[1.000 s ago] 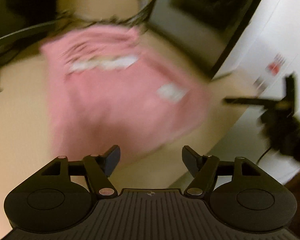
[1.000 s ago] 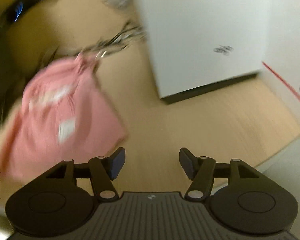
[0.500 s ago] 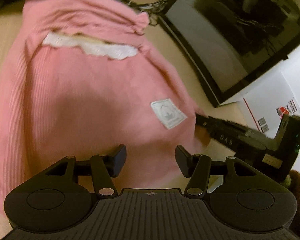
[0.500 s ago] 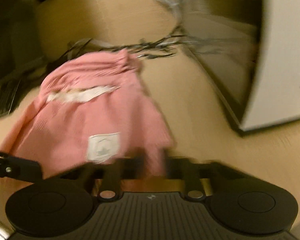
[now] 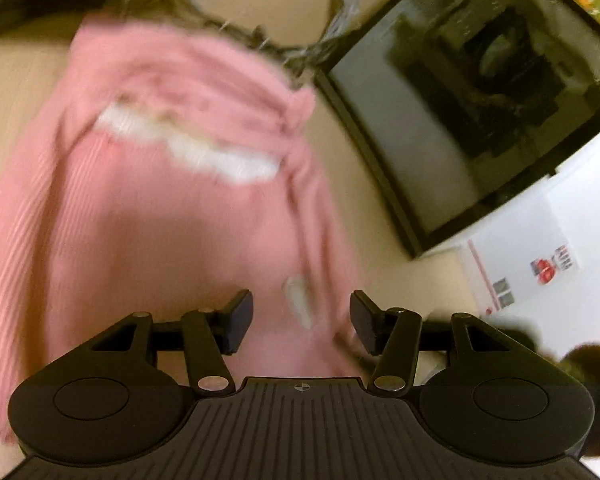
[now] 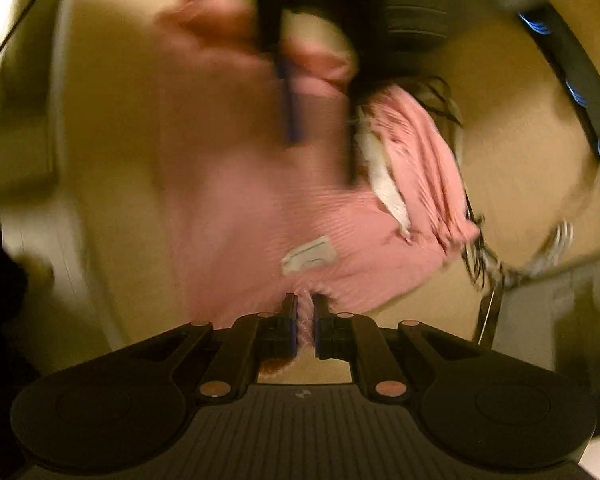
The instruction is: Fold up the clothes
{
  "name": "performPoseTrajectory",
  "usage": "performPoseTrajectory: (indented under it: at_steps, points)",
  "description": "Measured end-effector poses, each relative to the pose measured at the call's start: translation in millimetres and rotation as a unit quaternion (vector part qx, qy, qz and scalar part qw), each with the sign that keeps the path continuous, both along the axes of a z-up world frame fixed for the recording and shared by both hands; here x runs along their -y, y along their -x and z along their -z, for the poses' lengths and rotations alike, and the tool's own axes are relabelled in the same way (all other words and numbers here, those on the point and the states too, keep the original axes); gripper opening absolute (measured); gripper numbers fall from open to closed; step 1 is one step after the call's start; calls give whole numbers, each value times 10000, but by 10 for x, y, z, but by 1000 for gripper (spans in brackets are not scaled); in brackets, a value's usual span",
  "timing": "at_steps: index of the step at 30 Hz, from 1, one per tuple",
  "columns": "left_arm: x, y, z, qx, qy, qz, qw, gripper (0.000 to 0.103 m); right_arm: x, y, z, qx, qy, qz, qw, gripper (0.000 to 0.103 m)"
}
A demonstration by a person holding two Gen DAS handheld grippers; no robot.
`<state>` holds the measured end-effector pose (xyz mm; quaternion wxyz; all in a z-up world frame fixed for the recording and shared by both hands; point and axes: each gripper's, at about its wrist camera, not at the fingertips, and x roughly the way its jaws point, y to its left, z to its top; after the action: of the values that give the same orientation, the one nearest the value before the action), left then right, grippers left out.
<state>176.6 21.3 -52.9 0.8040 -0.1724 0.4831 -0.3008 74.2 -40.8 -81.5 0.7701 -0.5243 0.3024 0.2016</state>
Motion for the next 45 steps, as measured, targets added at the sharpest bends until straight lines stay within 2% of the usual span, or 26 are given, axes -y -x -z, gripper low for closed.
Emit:
performPoseTrajectory:
  at_steps: [2, 5, 7, 9, 11, 12, 14, 16, 18, 20, 22, 24, 25, 27, 30, 32, 34, 36, 38, 39, 40, 41, 42, 43, 44, 45]
  points:
    - [130, -95, -72, 90, -52, 80, 9999, 58, -70, 66, 70, 134, 313, -192, 9992, 9]
    - [468, -204, -2, 82, -326, 380, 9987, 55, -127, 113, 36, 121, 262, -154, 9995, 10]
    - [651, -205, 52, 181, -692, 573, 9958, 53, -118, 183, -103, -83, -77, -141, 9998, 22]
    - [664, -143, 72, 279, -852, 696, 9935, 52, -42, 279, -267, -232, -440, -92, 9987, 56]
    - [677, -82, 92, 377, -1011, 819, 9908, 52, 95, 366, -441, -233, -779, 118, 9966, 77]
    - [684, -51, 101, 426, -1090, 880, 9892, 52, 170, 380, -519, -256, -995, 300, 9943, 87]
    - [690, 7, 119, 518, -1235, 991, 9860, 52, 326, 345, -670, -277, -1555, 829, 9840, 96]
    - [649, 31, 120, 561, -1275, 999, 9852, 52, 512, 252, -781, -410, -2317, 1424, 9614, 103]
    - [629, 46, 120, 560, -1300, 961, 9853, 52, 728, 152, -846, -493, -3119, 2030, 9269, 103]
    - [591, 66, 114, 554, -1319, 936, 9853, 52, 973, 75, -865, -509, -3927, 2666, 8787, 103]
    - [557, 84, 113, 558, -1319, 929, 9853, 52, 1198, -16, -871, -532, -4635, 3234, 8233, 103]
    - [525, 102, 112, 560, -1317, 920, 9854, 52, 1342, -163, -821, -606, -5096, 3627, 7779, 103]
    - [519, 107, 112, 557, -1309, 909, 9856, 52, 1384, -229, -788, -630, -5214, 3779, 7625, 103]
    - [501, 129, 110, 550, -1309, 896, 9858, 52, 1353, -319, -707, -620, -5089, 3928, 7635, 103]
    - [435, 190, 100, 418, -1204, 936, 9874, 53, 1200, -429, -595, -527, -4680, 3937, 7894, 103]
    - [337, 260, 61, 248, -1003, 972, 9899, 53, 1105, -557, -493, -500, -4360, 3934, 8079, 103]
    - [154, 380, -58, 243, -751, 919, 9926, 55, 991, -667, -364, -486, -3916, 3970, 8287, 103]
    - [-143, 523, -274, 445, -483, 663, 9956, 62, 865, -689, -261, -504, -3438, 3965, 8497, 103]
    - [-501, 648, -457, 815, -418, 238, 9955, 77, 775, -678, -204, -385, -3193, 3932, 8614, 103]
    - [-655, 716, -500, 1108, -672, -45, 9916, 82, 765, -675, -199, -361, -3208, 3982, 8586, 103]
    - [-796, 776, -529, 1377, -951, -321, 9854, 84, 783, -688, -197, -407, -3280, 4109, 8497, 103]
    - [-887, 797, -494, 1513, -1296, -543, 9785, 84, 822, -708, -196, -505, -3410, 4282, 8353, 103]
    - [-973, 772, -410, 1448, -1549, -668, 9750, 83, 904, -737, -192, -687, -3661, 4531, 8099, 103]
    - [-1059, 747, -325, 1382, -1801, -792, 9707, 82, 965, -756, -185, -787, -3836, 4716, 7901, 103]
    - [-1127, 723, -242, 1320, -2003, -873, 9669, 82, 953, -760, -184, -761, -3791, 4752, 7903, 103]
    - [-1133, 702, -162, 1277, -2036, -807, 9673, 82, 926, -761, -184, -752, -3726, 4769, 7925, 103]
